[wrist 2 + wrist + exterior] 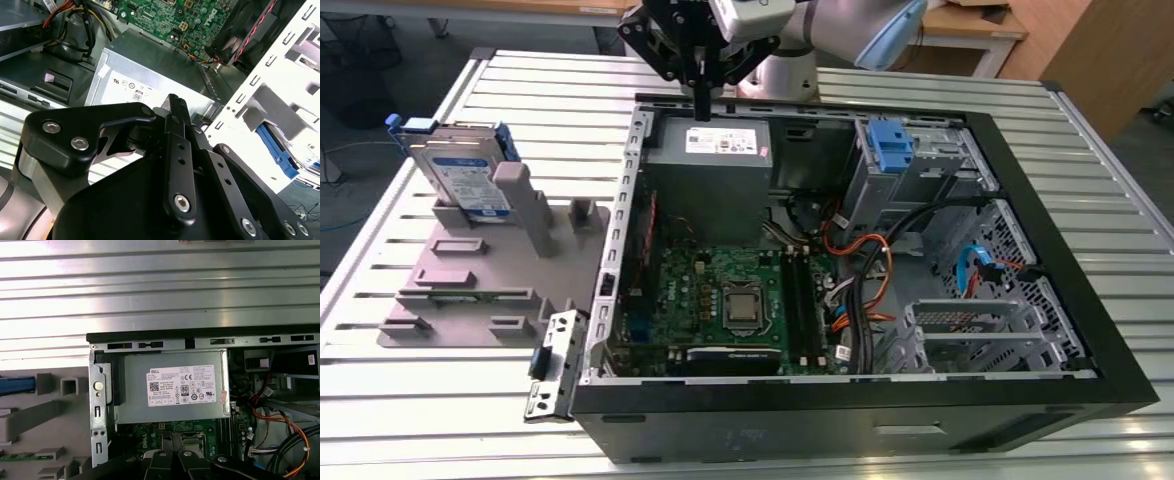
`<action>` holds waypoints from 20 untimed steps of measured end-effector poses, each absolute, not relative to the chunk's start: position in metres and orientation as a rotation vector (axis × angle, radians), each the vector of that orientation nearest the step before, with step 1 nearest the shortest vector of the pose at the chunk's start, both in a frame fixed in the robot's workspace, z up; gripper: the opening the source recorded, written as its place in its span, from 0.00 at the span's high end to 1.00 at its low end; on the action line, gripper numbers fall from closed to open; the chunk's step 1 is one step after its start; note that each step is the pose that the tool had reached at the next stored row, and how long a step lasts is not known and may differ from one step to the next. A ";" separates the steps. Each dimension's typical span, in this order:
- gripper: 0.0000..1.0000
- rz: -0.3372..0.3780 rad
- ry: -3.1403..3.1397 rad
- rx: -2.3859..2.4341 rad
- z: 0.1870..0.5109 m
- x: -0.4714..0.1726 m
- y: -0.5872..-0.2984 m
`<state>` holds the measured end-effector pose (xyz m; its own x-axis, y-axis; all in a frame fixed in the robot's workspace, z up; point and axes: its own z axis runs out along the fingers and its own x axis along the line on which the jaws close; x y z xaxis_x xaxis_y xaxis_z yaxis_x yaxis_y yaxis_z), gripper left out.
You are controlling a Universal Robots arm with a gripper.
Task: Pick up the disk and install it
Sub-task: 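Reach for the disk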
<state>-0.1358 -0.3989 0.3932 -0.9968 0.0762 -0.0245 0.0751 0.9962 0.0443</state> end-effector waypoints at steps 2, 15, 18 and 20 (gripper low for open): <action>0.89 0.068 3.112 0.118 0.393 -0.136 -0.399; 0.89 0.068 3.112 0.118 0.393 -0.141 -0.399; 0.89 0.068 3.113 0.118 0.393 -0.143 -0.399; 0.89 0.068 3.113 0.118 0.393 -0.145 -0.399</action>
